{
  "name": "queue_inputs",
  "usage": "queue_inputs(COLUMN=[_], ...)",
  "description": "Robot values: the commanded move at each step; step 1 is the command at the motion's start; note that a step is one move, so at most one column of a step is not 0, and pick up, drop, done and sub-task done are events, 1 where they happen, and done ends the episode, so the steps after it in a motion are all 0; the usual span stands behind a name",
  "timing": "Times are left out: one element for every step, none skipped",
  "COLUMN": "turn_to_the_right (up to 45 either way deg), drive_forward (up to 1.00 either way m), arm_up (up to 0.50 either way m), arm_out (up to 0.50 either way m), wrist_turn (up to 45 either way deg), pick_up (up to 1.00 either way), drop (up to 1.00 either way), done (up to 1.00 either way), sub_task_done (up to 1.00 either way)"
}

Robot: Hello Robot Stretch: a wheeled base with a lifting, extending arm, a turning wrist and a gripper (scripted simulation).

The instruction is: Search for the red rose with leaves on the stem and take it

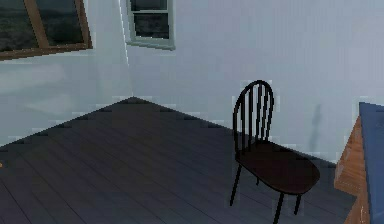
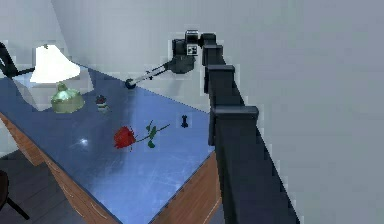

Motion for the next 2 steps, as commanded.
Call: queue_inputs(turn_to_the_right=[0.0, 0.0], drive_forward=[0.0, 0.0], arm_up=[-0.28, 0.0], arm_out=[0.0, 0.0], wrist_turn=[0.0, 0.0], pick_up=[0.0, 1.0], drop=[0.0, 0.0], done=[0.0, 0.0], sub_task_done=[0.0, 0.0])
